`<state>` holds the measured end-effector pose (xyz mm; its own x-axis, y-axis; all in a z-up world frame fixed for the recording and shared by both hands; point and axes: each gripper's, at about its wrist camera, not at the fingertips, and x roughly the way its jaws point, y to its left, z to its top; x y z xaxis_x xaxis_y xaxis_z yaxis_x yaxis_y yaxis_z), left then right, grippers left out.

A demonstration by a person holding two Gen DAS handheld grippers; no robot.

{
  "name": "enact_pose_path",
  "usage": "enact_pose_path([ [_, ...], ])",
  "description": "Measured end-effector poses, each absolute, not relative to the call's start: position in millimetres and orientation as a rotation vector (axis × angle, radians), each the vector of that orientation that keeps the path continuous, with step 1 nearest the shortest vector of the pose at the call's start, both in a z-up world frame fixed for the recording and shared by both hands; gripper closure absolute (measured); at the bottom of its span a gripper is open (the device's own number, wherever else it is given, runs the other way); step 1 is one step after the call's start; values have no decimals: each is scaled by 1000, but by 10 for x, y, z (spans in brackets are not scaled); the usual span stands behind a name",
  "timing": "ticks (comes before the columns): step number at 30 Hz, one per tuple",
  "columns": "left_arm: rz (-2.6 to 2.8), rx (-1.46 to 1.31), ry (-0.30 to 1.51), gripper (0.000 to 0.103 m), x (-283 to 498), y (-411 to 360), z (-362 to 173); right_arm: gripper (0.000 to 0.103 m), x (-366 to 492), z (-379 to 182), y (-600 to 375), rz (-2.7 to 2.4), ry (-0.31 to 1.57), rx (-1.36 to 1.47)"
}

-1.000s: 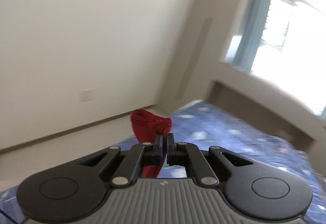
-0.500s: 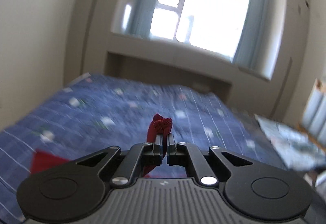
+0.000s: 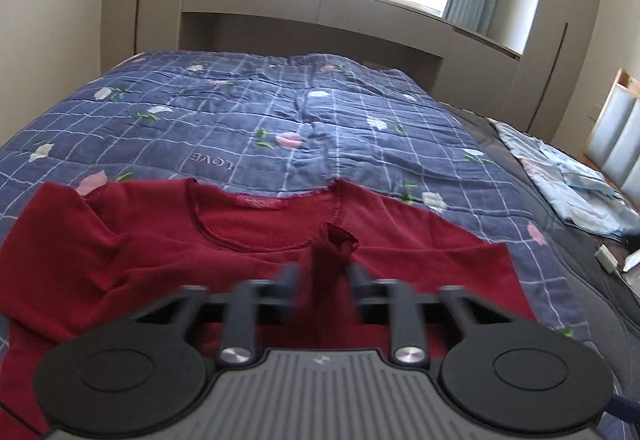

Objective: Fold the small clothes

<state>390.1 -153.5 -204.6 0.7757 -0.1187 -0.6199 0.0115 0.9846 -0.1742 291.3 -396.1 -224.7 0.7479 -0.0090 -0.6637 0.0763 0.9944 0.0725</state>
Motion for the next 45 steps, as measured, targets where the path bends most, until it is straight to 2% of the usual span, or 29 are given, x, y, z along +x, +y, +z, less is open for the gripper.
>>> enact_pose_path([
  [2, -53, -162, 661, 27, 3865, -1511, -1987, 1, 2950, -2236, -3937, -37, 719, 95],
  [9, 27, -182, 668, 0, 3848, -1227, -1789, 1, 3122, -2107, -3728, 79, 690, 146],
  [11, 91, -174, 661, 0, 3845, -1079, -1736, 1, 3247, -2085, -3584, 143, 675, 151],
  [17, 308, -123, 659, 0, 3841, -389, -1623, 15, 3783, -2112, -3100, 275, 690, 212],
  [19, 365, -116, 657, 0, 3801, -103, -1619, 22, 3957, -2158, -2987, 289, 725, 240],
  [22, 427, -124, 676, 0, 3715, 310, -1656, 41, 4150, -2218, -2809, 268, 771, 243],
  [23, 441, -128, 684, 0, 3680, 427, -1679, 51, 4202, -2230, -2745, 255, 792, 232],
  [25, 467, -135, 708, 0, 3591, 662, -1762, 59, 4239, -2257, -2674, 227, 823, 215],
  [26, 474, -139, 722, 0, 3555, 749, -1805, 66, 4249, -2252, -2656, 215, 828, 216],
  [27, 477, -142, 739, 0, 3515, 839, -1853, 82, 4260, -2239, -2643, 215, 834, 224],
  [28, 473, -146, 756, 0, 3475, 914, -1901, 90, 4267, -2214, -2636, 214, 842, 228],
  [31, 439, -148, 792, 0, 3374, 1065, -2036, 92, 4311, -2057, -2572, 231, 825, 224],
  [36, 330, -102, 805, 0, 3307, 1096, -2183, 92, 4392, -1484, -2504, 298, 728, 288],
  [45, 204, 59, 789, 0, 3609, 599, -2380, 93, 4557, -412, -2353, 425, 514, 379],
])
